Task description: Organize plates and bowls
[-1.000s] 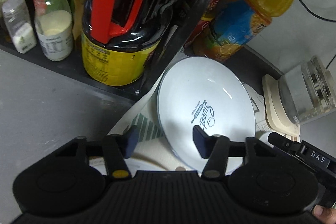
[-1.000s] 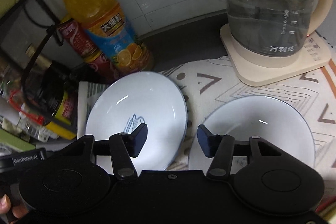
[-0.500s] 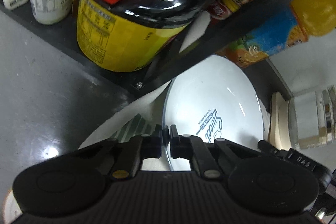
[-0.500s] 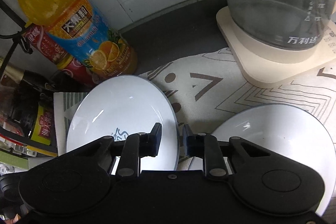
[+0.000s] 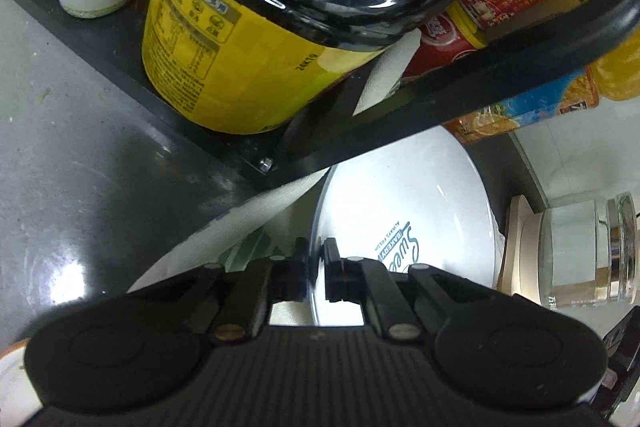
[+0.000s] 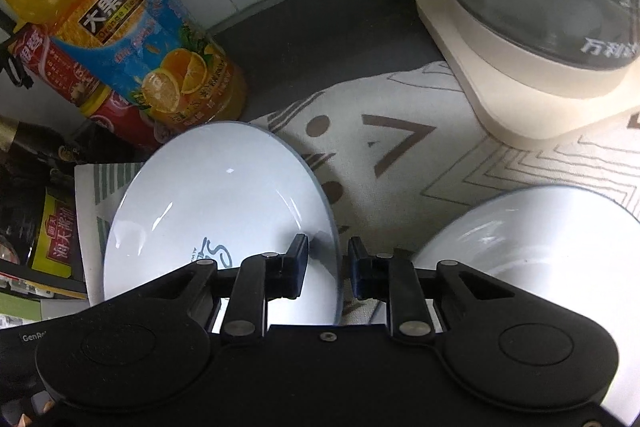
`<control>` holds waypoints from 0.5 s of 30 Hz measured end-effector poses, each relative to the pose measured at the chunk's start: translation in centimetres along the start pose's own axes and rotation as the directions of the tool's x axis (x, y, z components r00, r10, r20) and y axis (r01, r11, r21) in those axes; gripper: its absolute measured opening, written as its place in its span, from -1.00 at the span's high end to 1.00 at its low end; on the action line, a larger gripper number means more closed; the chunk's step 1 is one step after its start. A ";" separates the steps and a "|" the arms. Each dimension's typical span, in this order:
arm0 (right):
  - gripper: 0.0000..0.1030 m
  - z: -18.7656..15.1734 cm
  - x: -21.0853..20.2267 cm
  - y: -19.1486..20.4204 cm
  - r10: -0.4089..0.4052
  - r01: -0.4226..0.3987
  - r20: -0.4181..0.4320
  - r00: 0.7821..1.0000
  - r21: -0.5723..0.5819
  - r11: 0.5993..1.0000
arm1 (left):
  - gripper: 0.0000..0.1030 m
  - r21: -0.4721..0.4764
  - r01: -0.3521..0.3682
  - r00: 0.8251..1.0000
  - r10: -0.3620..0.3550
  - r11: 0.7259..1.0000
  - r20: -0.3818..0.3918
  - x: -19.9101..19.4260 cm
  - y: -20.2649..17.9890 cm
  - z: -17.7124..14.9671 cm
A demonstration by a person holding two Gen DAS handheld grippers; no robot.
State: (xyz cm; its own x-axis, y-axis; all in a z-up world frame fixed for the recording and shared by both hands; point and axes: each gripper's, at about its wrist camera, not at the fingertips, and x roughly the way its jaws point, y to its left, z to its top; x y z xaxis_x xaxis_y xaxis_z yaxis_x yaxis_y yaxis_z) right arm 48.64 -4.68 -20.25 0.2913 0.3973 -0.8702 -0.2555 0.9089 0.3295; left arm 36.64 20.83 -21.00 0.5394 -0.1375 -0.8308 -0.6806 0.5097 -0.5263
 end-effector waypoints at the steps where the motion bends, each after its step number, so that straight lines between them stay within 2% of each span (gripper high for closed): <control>1: 0.57 0.0 0.1 0.0 -0.001 0.001 0.000 1.000 -0.001 1.000 | 0.88 -0.004 0.003 1.000 -0.003 1.000 -0.002 0.0 0.1 0.0; 8: 0.56 0.1 0.3 0.3 -0.015 0.015 -0.004 1.000 -0.003 1.000 | 0.87 -0.033 0.020 1.000 -0.020 0.999 0.001 0.3 0.5 -0.1; 15: 0.74 -0.7 -0.9 -0.1 0.031 -0.031 0.033 0.999 -0.009 0.999 | 0.92 -0.038 0.049 0.999 -0.049 0.998 0.018 -0.3 1.1 0.1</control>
State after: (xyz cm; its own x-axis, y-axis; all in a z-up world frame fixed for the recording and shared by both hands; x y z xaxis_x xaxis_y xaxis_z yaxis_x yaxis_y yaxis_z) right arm 47.73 -5.25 -19.74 0.3135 0.4293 -0.8470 -0.2724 0.8952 0.3528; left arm 35.77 21.50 -21.31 0.5806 -0.1469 -0.8009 -0.6716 0.4697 -0.5730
